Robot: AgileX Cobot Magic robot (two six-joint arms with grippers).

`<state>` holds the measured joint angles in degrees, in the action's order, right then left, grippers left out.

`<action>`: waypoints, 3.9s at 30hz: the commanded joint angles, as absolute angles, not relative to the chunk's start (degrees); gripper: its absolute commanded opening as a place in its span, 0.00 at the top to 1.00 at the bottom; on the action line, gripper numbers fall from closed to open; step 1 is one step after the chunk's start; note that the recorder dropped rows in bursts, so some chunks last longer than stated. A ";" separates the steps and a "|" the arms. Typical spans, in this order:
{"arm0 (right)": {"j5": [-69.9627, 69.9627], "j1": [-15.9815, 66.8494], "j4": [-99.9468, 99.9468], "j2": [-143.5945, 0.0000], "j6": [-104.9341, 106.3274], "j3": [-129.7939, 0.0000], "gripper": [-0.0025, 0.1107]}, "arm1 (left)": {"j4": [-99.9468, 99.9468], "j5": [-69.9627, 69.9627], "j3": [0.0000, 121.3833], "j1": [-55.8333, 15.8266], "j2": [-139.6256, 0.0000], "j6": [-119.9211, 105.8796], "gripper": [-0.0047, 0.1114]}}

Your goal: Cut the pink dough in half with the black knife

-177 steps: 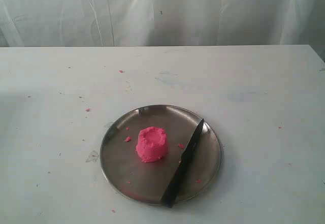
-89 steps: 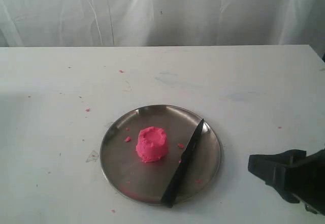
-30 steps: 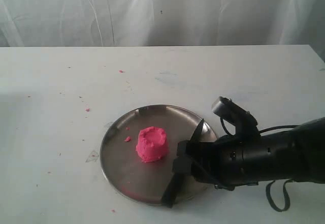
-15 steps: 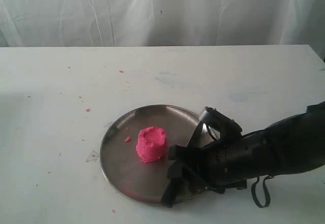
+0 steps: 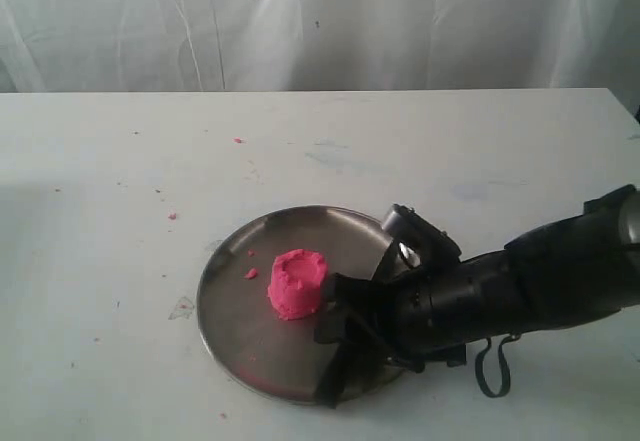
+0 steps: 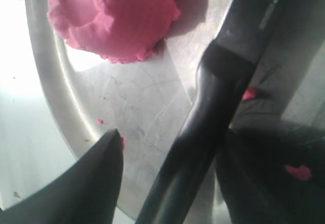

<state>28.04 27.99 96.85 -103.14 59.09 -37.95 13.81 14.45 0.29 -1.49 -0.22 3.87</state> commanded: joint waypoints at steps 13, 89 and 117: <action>24.02 28.00 97.05 -105.85 58.78 -37.84 0.89 | 14.18 14.20 0.00 -1.34 0.00 4.03 0.96; 46.18 38.47 4.30 -83.59 11.71 -55.59 0.93 | 40.52 29.62 29.64 -1.34 -27.38 -17.37 0.96; 40.33 38.47 2.78 -94.64 10.58 -58.87 0.93 | 94.03 26.97 44.11 -10.12 -81.96 -84.34 0.96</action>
